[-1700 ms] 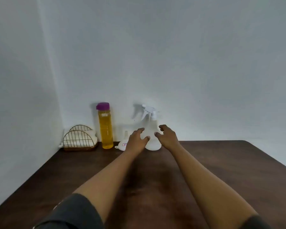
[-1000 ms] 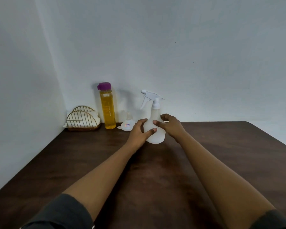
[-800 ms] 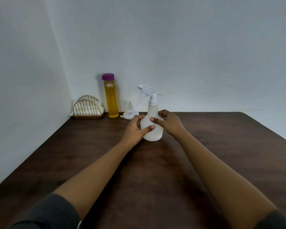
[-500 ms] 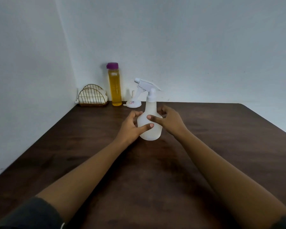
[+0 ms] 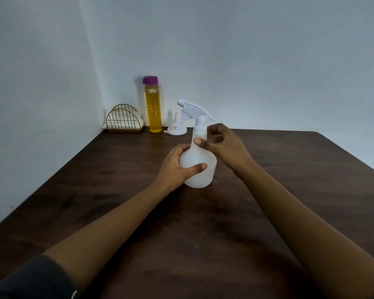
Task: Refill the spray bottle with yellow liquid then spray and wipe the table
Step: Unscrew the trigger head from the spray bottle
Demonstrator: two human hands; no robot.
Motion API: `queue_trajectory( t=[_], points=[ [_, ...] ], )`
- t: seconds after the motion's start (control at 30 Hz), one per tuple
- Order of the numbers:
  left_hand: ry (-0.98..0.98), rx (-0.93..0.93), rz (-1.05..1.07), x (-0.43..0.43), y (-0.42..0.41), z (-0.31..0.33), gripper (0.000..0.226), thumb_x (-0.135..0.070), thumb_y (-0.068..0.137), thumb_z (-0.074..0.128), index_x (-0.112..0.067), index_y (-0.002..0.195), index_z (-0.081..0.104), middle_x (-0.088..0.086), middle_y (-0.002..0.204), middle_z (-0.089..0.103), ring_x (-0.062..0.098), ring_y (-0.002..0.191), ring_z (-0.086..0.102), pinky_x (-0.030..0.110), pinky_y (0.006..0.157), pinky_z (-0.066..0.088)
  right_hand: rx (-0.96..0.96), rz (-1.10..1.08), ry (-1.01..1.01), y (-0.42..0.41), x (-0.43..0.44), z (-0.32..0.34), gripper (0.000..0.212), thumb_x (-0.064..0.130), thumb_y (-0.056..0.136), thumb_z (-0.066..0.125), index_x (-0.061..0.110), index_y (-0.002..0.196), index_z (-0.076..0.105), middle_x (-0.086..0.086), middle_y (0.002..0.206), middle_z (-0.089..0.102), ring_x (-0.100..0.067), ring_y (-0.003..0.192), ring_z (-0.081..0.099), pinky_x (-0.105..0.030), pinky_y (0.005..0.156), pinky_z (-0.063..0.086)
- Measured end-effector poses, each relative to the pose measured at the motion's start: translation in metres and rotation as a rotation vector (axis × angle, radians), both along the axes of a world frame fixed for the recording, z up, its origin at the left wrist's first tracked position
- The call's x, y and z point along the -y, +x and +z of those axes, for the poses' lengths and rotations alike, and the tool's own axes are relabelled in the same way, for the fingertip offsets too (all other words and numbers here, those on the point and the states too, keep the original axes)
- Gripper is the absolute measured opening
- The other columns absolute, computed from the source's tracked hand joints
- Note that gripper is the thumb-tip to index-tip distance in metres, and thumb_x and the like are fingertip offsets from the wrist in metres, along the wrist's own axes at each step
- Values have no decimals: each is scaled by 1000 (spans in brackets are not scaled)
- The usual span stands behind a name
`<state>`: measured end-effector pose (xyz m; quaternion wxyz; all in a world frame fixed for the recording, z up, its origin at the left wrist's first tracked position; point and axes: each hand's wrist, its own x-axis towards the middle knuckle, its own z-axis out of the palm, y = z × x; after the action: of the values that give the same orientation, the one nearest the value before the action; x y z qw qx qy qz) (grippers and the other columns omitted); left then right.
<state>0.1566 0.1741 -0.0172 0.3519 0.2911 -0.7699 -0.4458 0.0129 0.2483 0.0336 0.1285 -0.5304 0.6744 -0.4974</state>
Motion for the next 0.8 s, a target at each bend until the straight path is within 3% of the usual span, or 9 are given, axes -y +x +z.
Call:
queue_trajectory(
  t=[0.07, 0.23, 0.4, 0.57, 0.8],
  points=[
    [-19, 8, 6, -1, 0, 0, 66, -38, 73, 77, -22, 129, 47, -2, 125, 54, 15, 111, 55, 44, 92, 51, 78, 12, -78, 7, 4, 7, 48, 51, 71, 73, 25, 107, 56, 15, 100, 61, -4, 96, 58, -21, 75, 47],
    [-29, 28, 33, -5, -3, -3, 68, -38, 77, 73, -23, 134, 41, -2, 130, 49, 16, 114, 51, 43, 95, 49, 111, -49, -185, 14, 15, 11, 39, 44, 70, 77, 17, 94, 64, 4, 91, 69, -11, 85, 66, -30, 75, 55],
    [-152, -26, 149, -19, -21, -2, 67, -40, 75, 74, -16, 131, 46, 0, 127, 54, 15, 115, 51, 37, 96, 46, 96, -96, -240, 16, 19, 5, 36, 46, 66, 80, 20, 83, 61, 12, 78, 65, -6, 75, 64, -22, 63, 49],
    [-127, -33, 151, -14, -22, 1, 56, -41, 73, 75, -17, 118, 54, -1, 113, 61, 14, 104, 56, 29, 82, 48, 51, -93, -256, 16, 18, 6, 34, 45, 67, 79, 19, 80, 63, 12, 73, 66, -5, 70, 65, -24, 62, 52],
    [-94, -8, 136, -8, -22, -1, 61, -42, 72, 75, -18, 123, 52, 1, 116, 61, 16, 106, 56, 35, 87, 50, 21, -62, -246, 12, 18, 8, 34, 45, 69, 78, 16, 83, 68, 6, 76, 70, -7, 72, 66, -25, 65, 53]
  ],
)
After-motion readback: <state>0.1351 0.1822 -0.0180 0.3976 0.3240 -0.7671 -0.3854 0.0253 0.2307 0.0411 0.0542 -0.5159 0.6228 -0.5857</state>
